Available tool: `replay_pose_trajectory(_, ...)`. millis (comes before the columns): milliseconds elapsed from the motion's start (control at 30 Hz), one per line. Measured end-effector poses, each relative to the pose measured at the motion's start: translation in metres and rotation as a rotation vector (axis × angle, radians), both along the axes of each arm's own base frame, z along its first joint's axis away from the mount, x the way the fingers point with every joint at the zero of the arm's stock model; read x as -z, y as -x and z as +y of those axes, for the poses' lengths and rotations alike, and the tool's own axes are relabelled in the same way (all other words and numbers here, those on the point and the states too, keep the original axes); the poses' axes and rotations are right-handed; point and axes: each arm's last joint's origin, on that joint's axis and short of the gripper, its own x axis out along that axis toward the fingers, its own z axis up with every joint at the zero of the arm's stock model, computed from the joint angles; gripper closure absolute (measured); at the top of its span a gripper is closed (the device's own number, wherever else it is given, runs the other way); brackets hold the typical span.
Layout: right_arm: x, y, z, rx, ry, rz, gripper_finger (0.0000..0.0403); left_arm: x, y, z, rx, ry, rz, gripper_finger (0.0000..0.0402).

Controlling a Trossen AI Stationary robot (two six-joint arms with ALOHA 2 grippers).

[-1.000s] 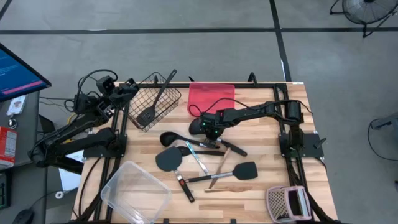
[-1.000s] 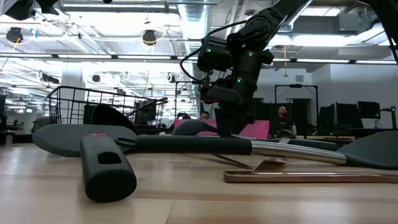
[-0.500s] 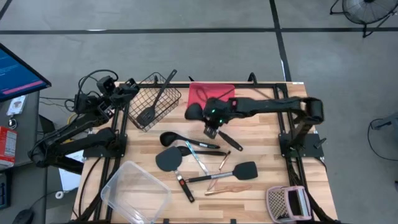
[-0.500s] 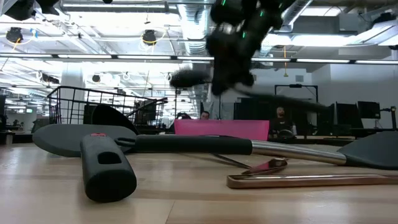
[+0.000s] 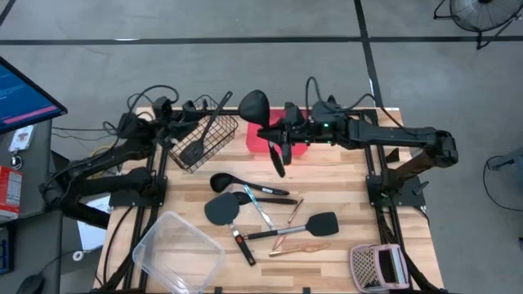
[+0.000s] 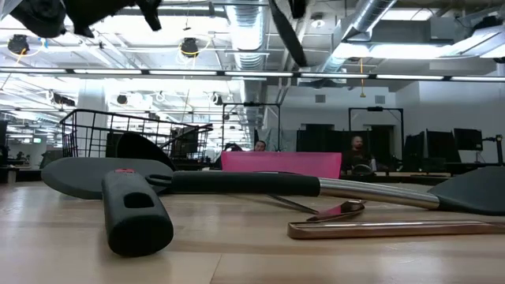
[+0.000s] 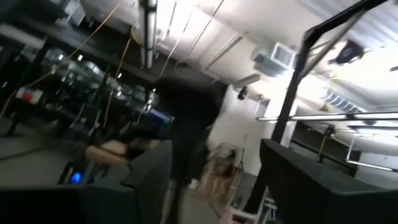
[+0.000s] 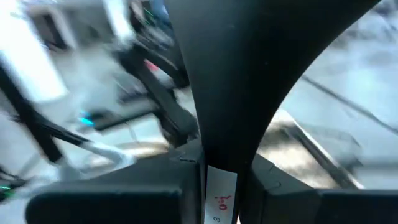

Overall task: Pick & Place Kitchen Items
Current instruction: Put the soup ladle into the white bin

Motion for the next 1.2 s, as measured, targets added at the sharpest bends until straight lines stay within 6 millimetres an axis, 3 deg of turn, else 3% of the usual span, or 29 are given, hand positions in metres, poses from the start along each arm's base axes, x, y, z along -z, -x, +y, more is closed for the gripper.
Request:
replay_pose_trajectory(200, -0.014, -0.01, 0.004, -0.161, 0.019, -0.219, 0.0355, 0.017, -0.019, 0.011, -0.011, 0.031, 0.074, 0.0137)
replay_pose_trajectory(600, 0.017, -0.054, -0.018, -0.238, -0.062, -0.297, 0.0355, 0.019, -0.061, -0.006, 0.123, -0.052, 0.116, 0.0139)
replay_pose_trajectory(933, 0.006, -0.082, -0.022, -0.288, -0.013, -0.354, 0.0355, 0.028, -0.076, -0.01, 0.128, -0.057, 0.147, 0.0138)
replay_pose_trajectory(1200, 0.018, -0.1, -0.025, -0.297, -0.022, -0.325, 0.0355, 0.028, -0.078, -0.016, 0.164, -0.064, 0.147, 0.0149)
